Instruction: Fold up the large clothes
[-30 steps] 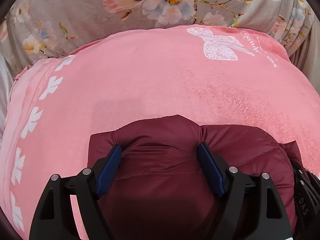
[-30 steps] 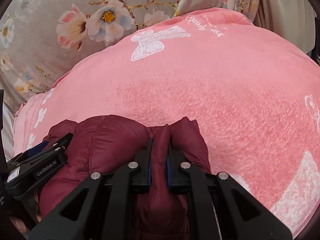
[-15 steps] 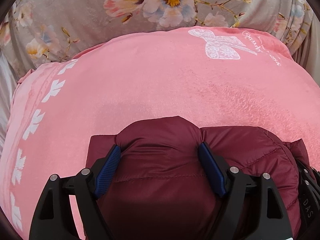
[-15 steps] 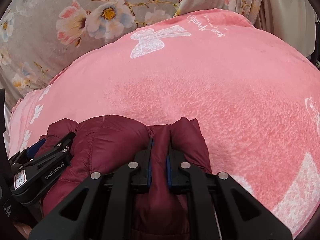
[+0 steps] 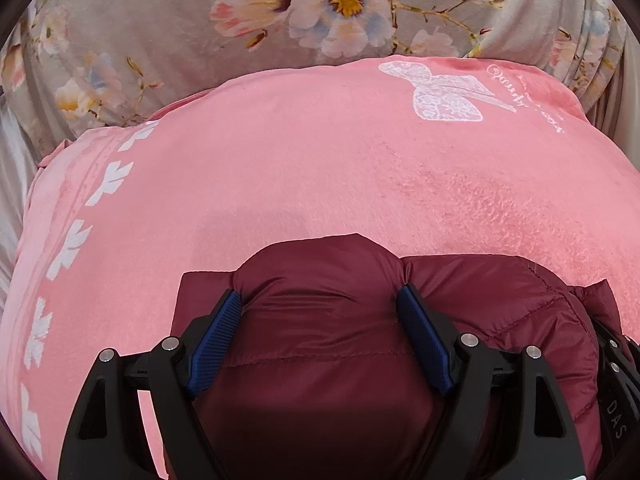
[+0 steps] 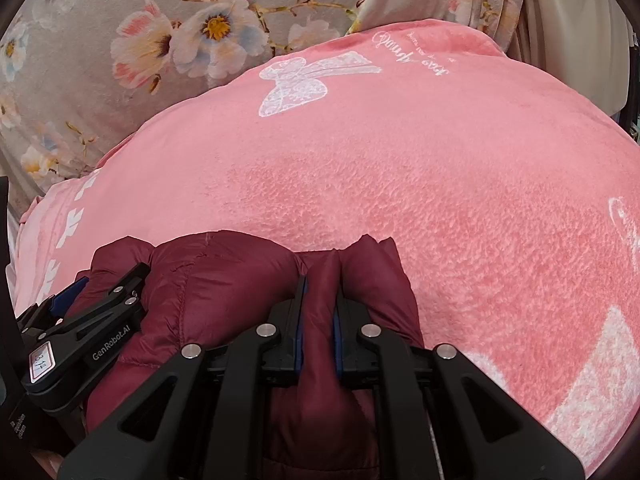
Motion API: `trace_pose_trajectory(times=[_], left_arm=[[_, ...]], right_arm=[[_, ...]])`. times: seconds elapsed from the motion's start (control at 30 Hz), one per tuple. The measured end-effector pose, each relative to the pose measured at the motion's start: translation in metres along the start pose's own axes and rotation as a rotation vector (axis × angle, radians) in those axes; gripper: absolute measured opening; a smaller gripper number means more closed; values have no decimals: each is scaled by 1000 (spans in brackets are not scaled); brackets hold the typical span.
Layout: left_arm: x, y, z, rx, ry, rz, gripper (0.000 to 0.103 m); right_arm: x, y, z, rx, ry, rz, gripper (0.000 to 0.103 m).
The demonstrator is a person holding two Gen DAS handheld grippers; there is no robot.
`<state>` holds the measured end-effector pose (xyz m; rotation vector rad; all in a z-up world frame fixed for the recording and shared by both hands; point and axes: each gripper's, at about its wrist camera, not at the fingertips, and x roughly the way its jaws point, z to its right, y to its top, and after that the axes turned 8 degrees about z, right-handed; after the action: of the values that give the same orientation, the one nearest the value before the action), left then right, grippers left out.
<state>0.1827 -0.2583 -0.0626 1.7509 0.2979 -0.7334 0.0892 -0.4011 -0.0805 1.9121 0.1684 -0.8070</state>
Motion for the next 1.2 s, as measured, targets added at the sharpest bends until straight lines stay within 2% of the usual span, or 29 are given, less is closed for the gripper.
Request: trace_pose_trajectory(times=[0.17, 0.33, 0.4, 0.47, 0.53, 0.6, 0.7, 0.77, 0.9, 1.07, 1.2], left_arm=[[2, 1, 1, -1, 9, -4, 79], [-1, 3, -4, 0, -11, -25, 80], [-19, 2, -19, -15, -65, -57, 81], [-44, -3, -38, -69, -140, -69, 82], [-71, -14, -61, -132, -201, -77, 86], [-90, -31, -79, -177, -229, -98, 86], [-94, -57, -87, -205, -236, -171, 86], [-95, -67, -89, -231, -253, -196, 86], [-99, -81, -81, -241, -280, -217, 86], [-95, -84, -77, -262, -308, -227, 88], [-82, -90, -85, -348, -382, -259, 90]], right_arm=[[3, 0, 4, 17, 10, -4, 8], [-8, 2, 19, 79, 74, 1, 11], [-33, 1, 24, 84, 64, 24, 22], [-71, -7, 32, 79, 68, 76, 48], [-98, -20, 41, 75, 79, 75, 58], [-109, -39, 51, 82, 92, 23, 58], [-110, -65, 62, 126, 118, -56, 58], [-112, -77, 63, 152, 152, -78, 58], [-110, -88, 62, 198, 225, -95, 60], [-102, -91, 61, 238, 273, -87, 60], [-98, -93, 64, 251, 307, -75, 60]])
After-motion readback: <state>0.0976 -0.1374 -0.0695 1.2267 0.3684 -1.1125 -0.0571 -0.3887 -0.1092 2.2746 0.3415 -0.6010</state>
